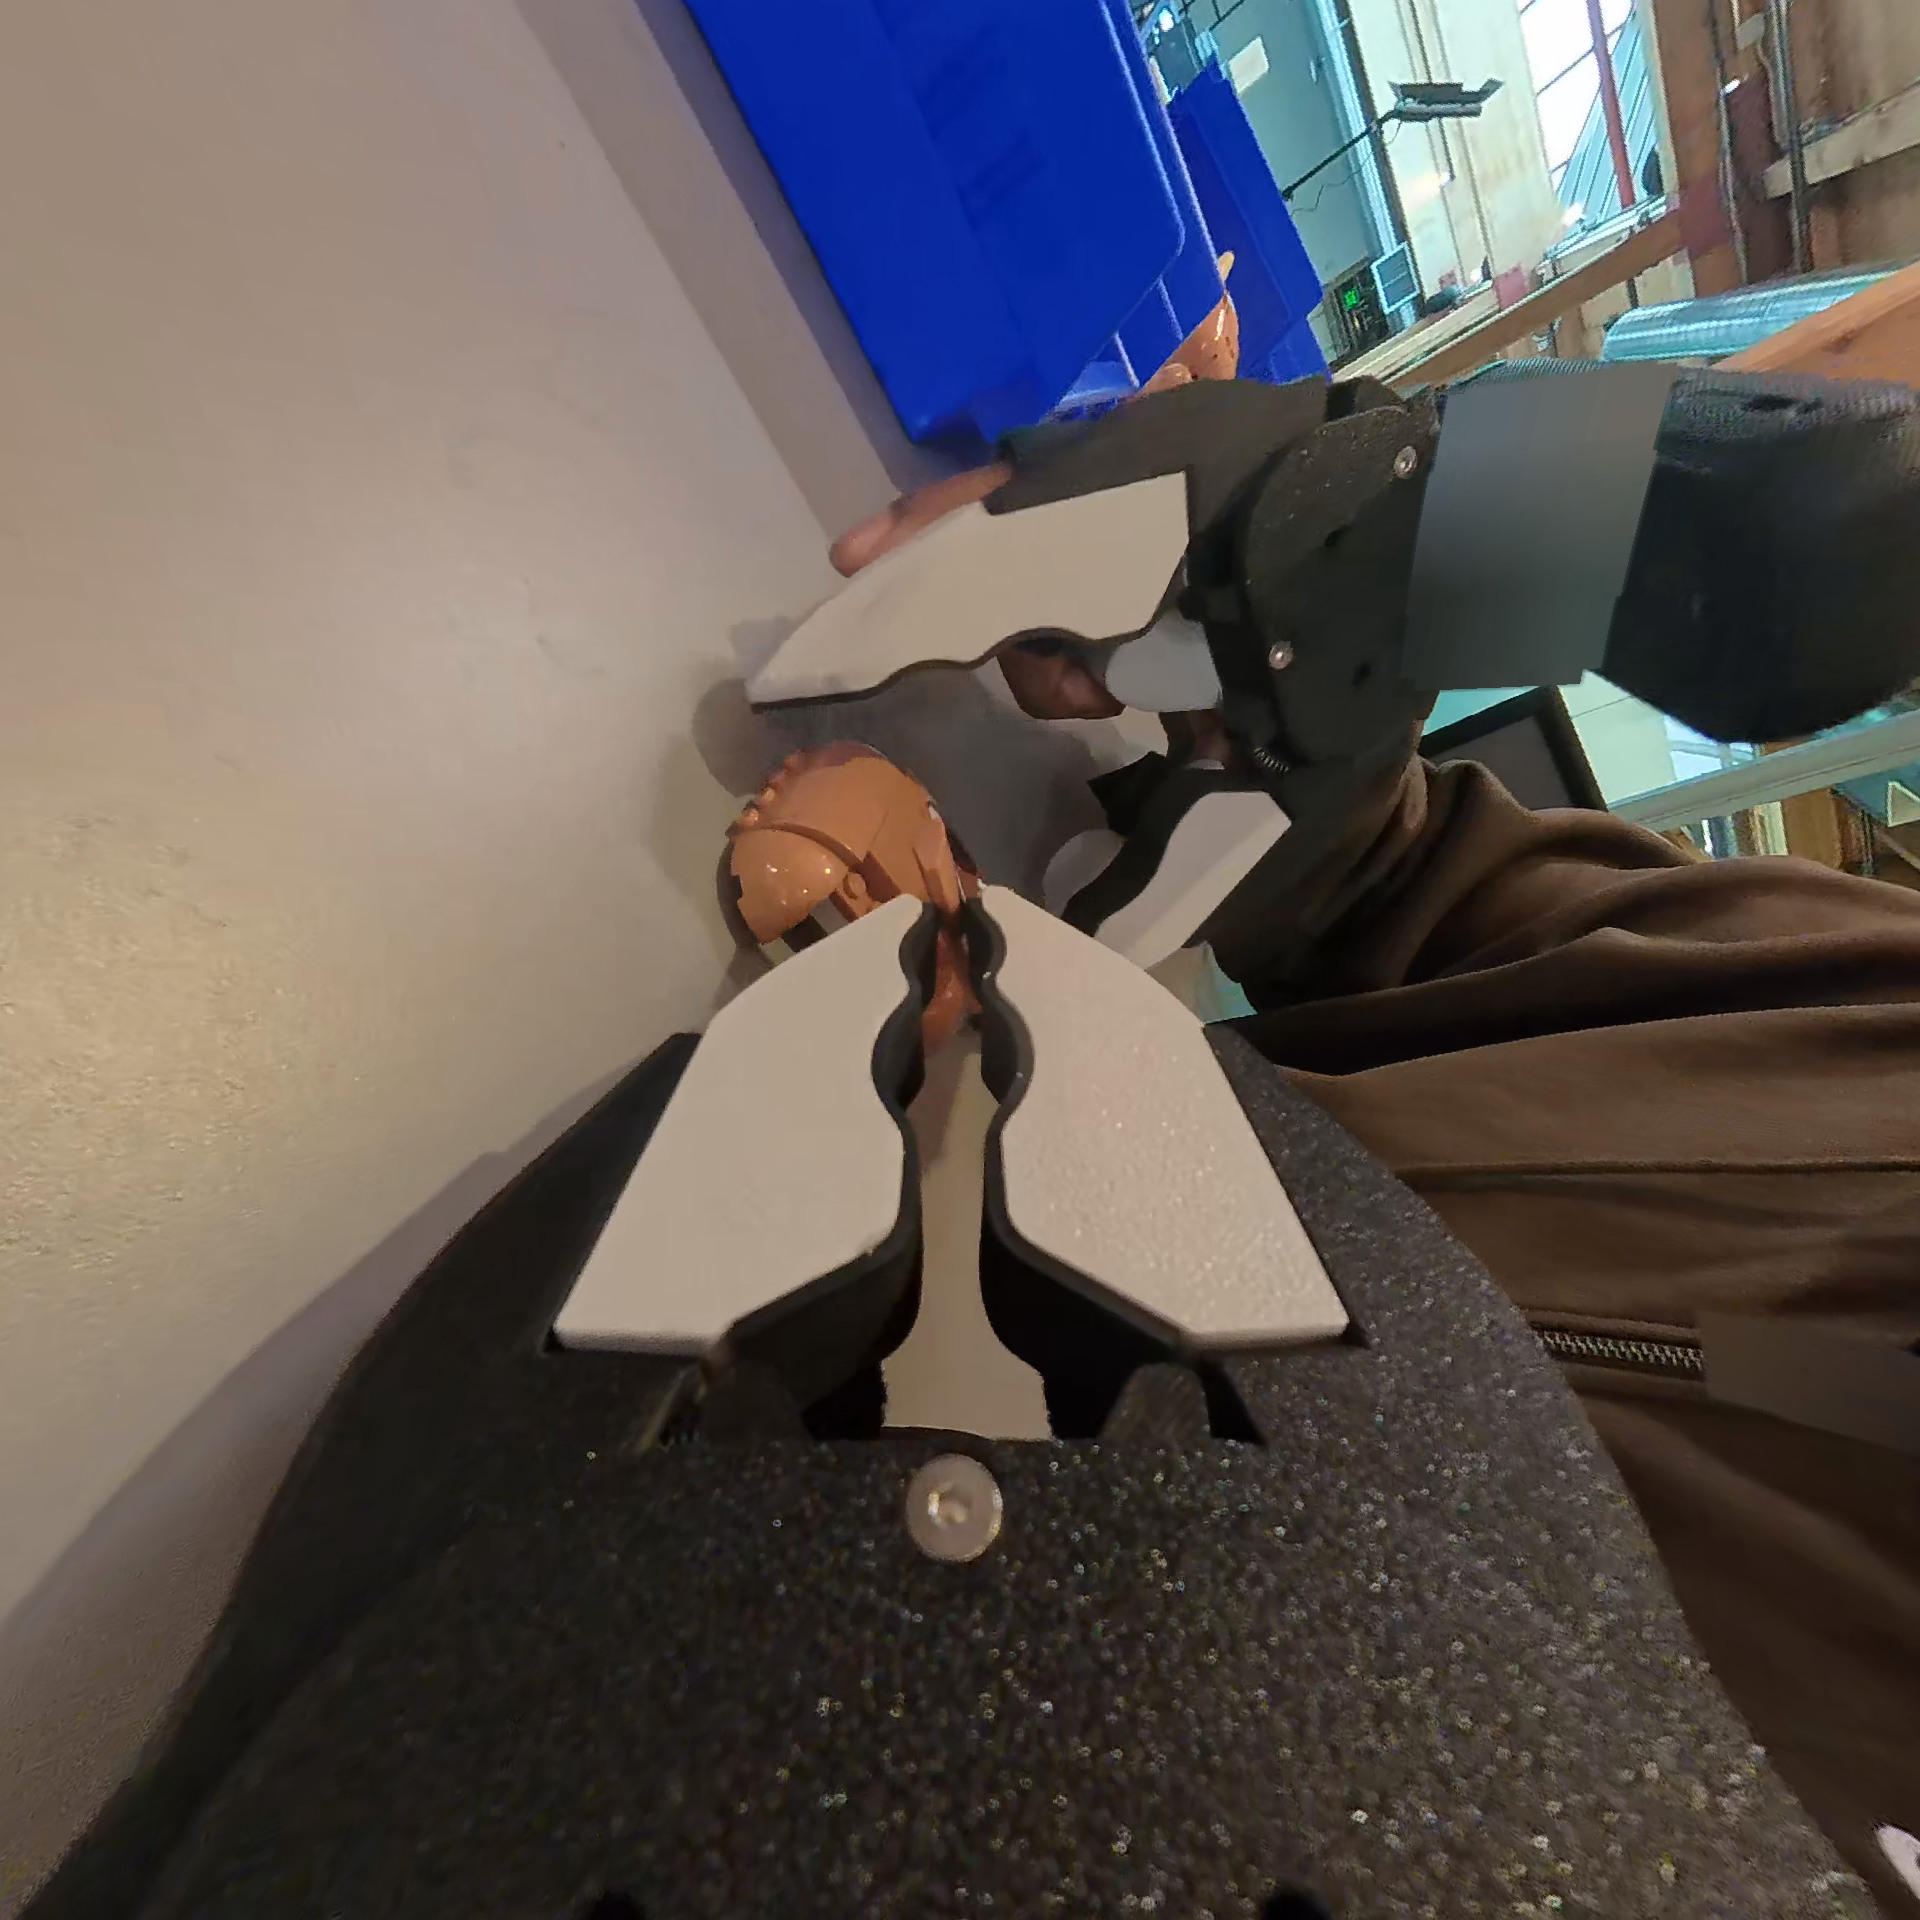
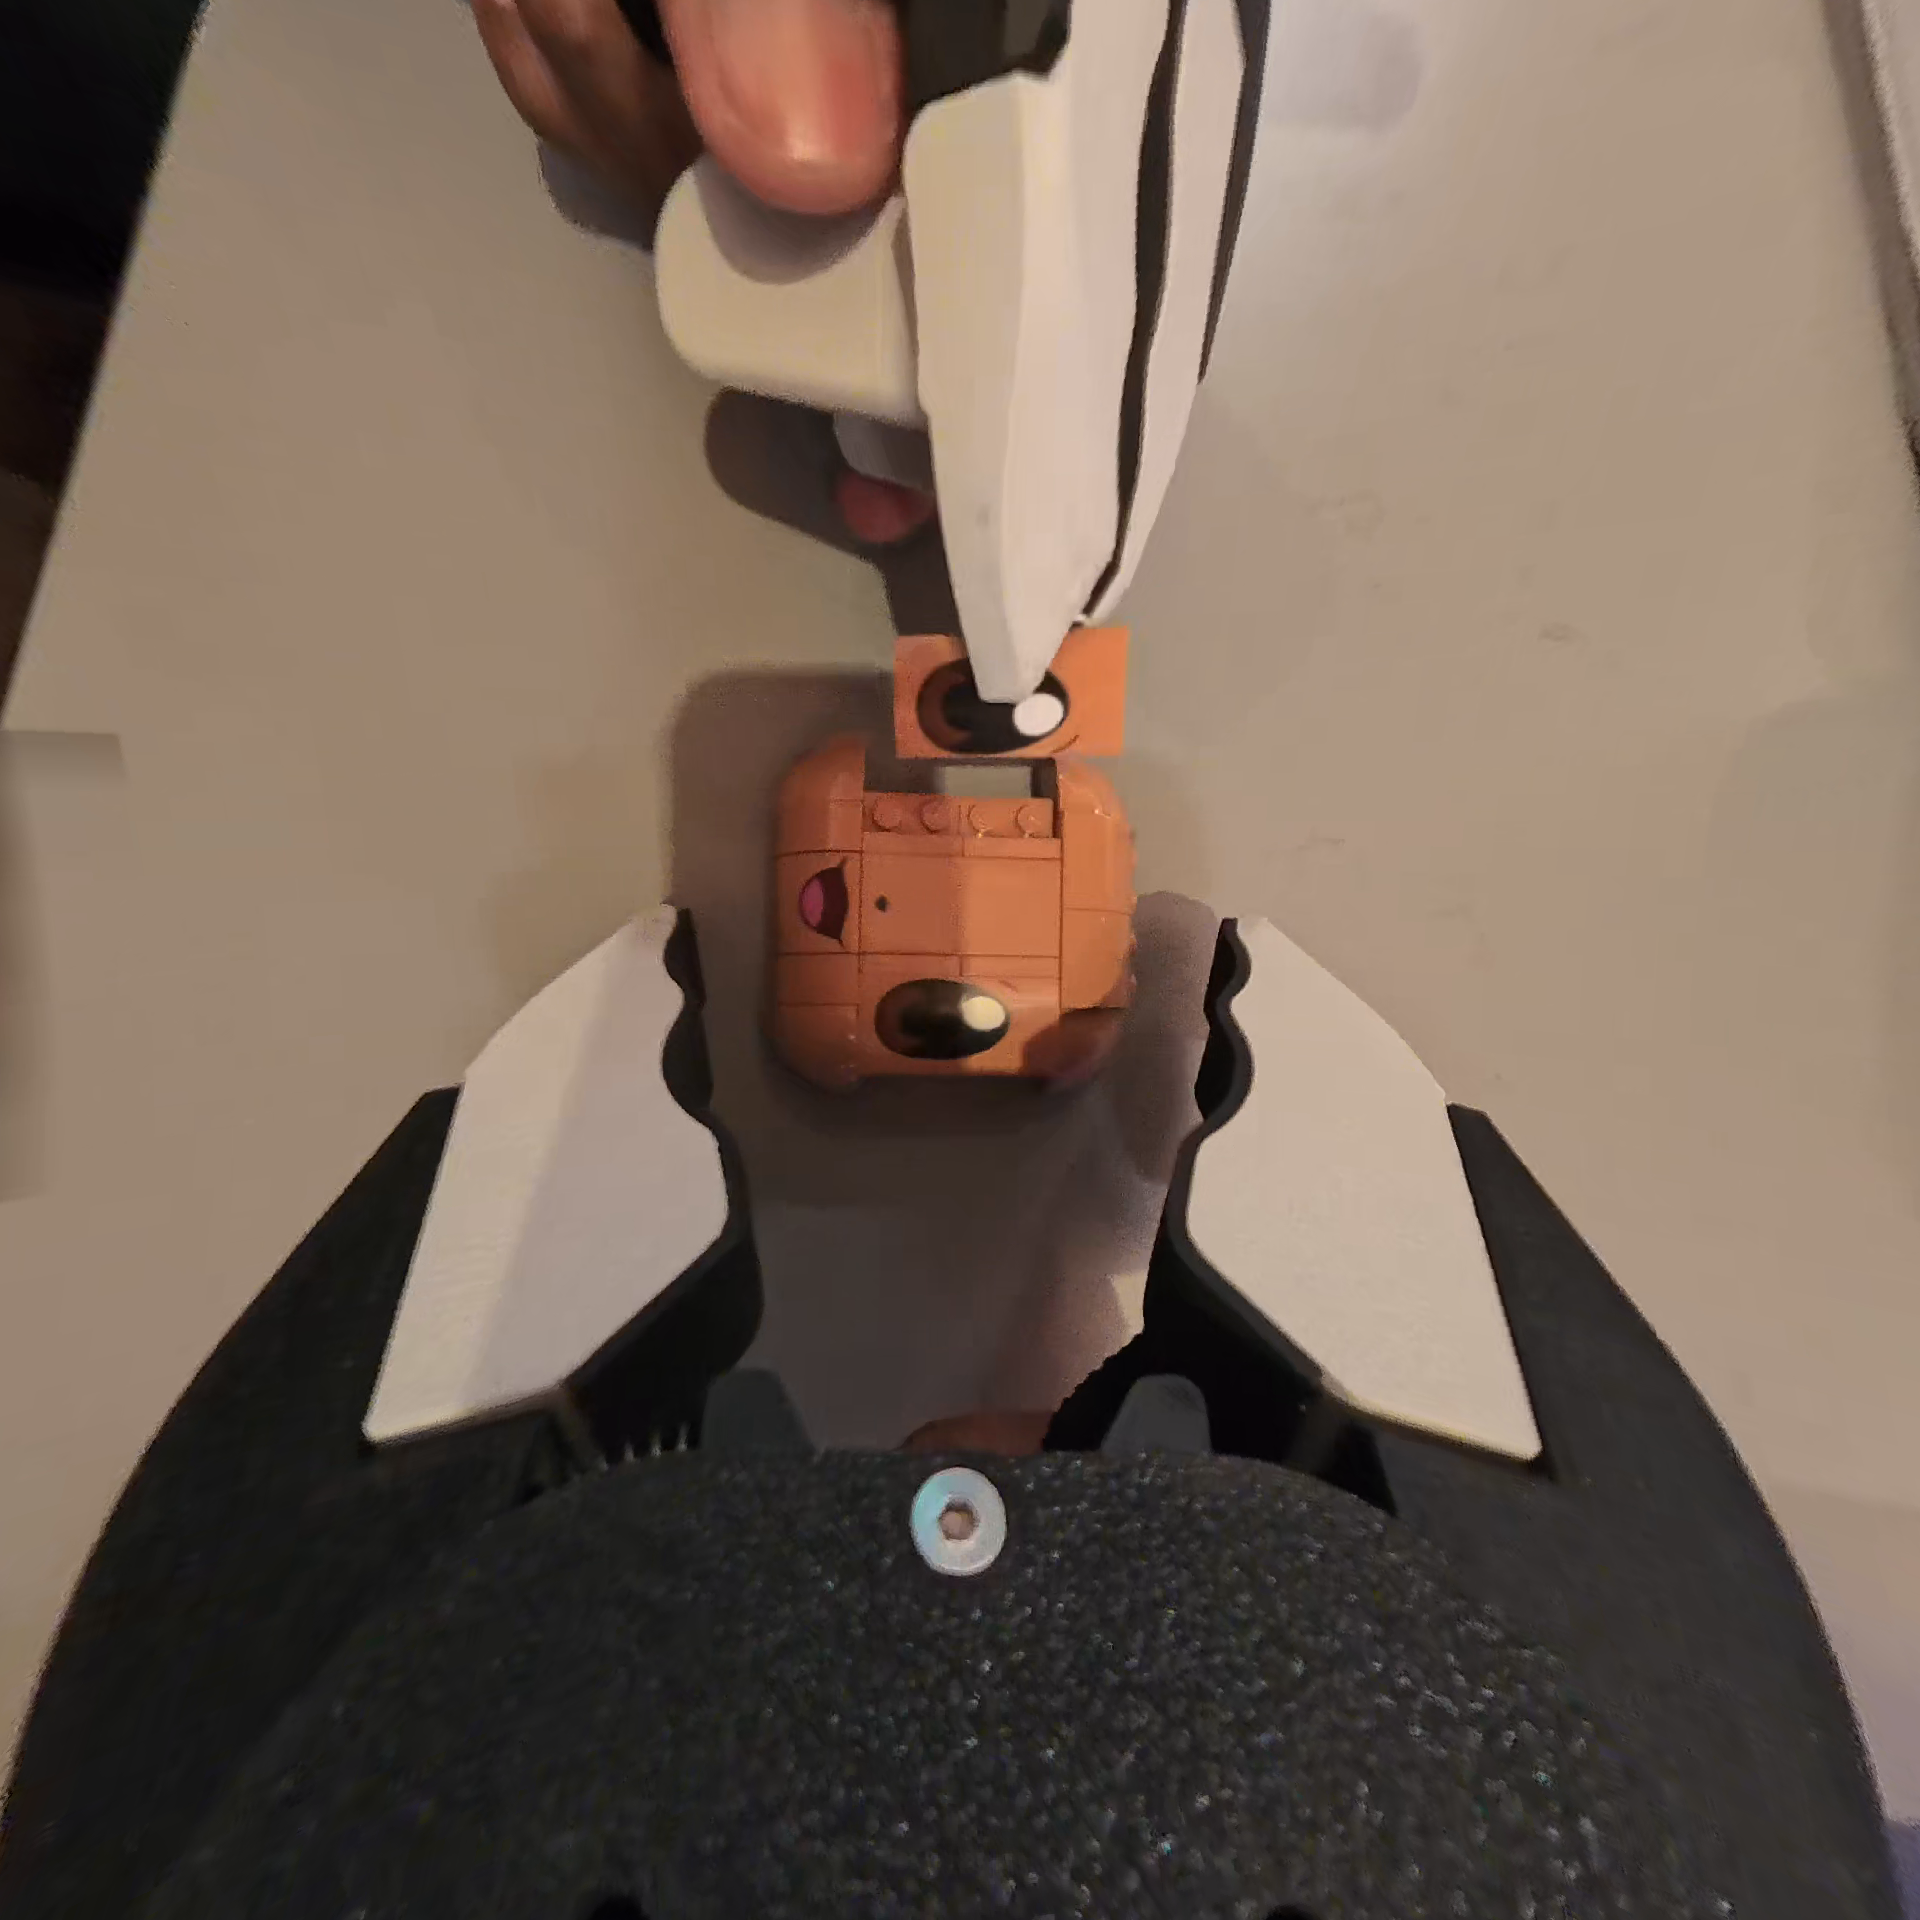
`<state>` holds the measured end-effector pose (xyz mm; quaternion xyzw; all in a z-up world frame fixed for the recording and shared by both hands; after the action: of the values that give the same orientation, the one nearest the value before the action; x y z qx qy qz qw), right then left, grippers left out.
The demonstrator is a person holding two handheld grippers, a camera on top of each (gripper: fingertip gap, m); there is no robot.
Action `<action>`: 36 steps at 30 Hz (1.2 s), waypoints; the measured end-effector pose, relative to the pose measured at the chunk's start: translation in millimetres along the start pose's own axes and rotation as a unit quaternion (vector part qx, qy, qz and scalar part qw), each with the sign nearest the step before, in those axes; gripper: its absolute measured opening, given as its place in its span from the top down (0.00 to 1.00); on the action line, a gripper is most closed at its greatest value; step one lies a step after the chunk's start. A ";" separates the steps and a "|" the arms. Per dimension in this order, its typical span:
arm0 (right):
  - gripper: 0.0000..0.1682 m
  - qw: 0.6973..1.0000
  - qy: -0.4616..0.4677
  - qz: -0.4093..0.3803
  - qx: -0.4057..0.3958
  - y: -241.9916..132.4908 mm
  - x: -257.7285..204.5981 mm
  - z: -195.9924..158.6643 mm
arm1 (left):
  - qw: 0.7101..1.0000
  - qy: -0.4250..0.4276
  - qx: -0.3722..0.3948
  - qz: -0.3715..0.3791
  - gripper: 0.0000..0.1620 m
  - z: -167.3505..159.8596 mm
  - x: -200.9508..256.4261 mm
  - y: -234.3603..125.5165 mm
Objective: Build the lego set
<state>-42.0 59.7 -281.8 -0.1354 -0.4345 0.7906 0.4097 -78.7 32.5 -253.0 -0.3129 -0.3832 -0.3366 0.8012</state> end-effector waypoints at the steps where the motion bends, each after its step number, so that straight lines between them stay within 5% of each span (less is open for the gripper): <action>1: 0.44 1.000 0.000 0.005 -0.003 2.8 -0.9 0.7 | 1.000 0.000 -0.002 0.003 0.97 -0.3 -0.9 0.6; 7: 0.58 0.999 0.039 0.024 0.025 10.1 -6.5 8.3 | 1.000 -0.011 -0.005 0.006 0.97 -1.9 -2.3 0.7; 22: 0.59 0.980 0.058 -0.107 0.157 -12.1 4.7 20.8 | 0.998 -0.046 0.021 -0.046 0.97 4.4 13.1 2.2; 36: 0.59 0.970 0.006 -0.151 0.193 -22.0 2.5 28.5 | 0.999 -0.004 -0.021 -0.037 0.97 6.4 25.8 6.1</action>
<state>-48.2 51.5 -247.2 0.0083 -0.2869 0.7876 0.5452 -64.1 33.1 -229.9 -0.3164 -0.3912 -0.3728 0.7797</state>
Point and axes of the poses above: each gripper's, where its closed fingertips meet, y out along the fingers, z out of its top, x = y × z across the jaws, the point moved 2 cm from there along -y, back along the fingers, and after that the axes turned 3 degrees about -z, right-handed, at the moved point
